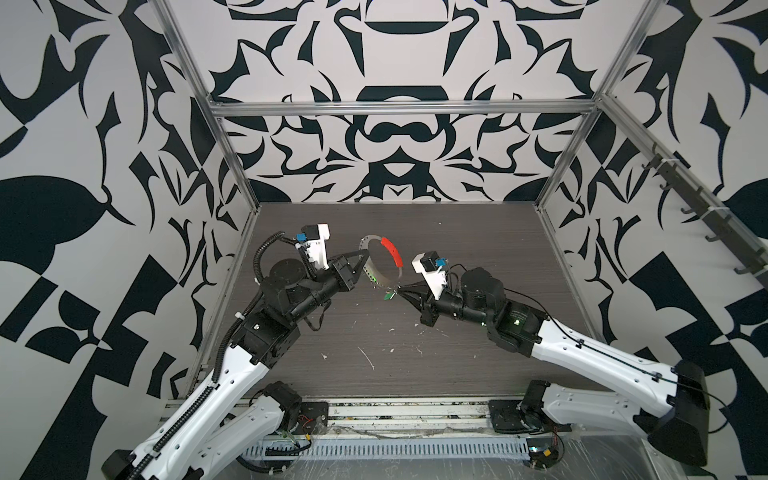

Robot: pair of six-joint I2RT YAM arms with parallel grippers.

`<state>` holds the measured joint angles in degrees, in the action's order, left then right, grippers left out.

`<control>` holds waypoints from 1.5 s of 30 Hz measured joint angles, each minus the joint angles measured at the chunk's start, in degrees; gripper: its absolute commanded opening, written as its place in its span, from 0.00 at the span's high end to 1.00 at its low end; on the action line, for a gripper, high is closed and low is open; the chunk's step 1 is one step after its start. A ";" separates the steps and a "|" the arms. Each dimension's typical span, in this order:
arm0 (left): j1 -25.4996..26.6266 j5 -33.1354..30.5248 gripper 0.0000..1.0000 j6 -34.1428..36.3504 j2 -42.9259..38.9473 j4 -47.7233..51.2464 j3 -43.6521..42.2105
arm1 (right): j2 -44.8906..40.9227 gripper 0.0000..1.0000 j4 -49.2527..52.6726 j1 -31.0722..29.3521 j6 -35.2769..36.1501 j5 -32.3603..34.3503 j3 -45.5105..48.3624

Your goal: Remove the keys from the keyring

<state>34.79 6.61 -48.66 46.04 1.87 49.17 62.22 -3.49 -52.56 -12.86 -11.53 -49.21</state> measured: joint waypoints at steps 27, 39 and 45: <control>0.00 -1.03 1.00 -0.46 -0.22 1.57 0.02 | -0.26 1.00 3.32 -0.98 4.26 0.85 -2.19; 0.00 -0.76 0.88 -0.87 -0.04 2.89 0.55 | -0.31 1.00 6.01 -1.18 6.19 0.22 -3.67; -0.02 -0.66 0.70 -1.01 0.20 3.91 0.55 | -0.57 1.00 5.88 -1.42 6.19 0.87 -4.02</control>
<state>34.76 5.96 -49.67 46.24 5.78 49.71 61.65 2.39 -53.98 -6.68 -10.66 -53.23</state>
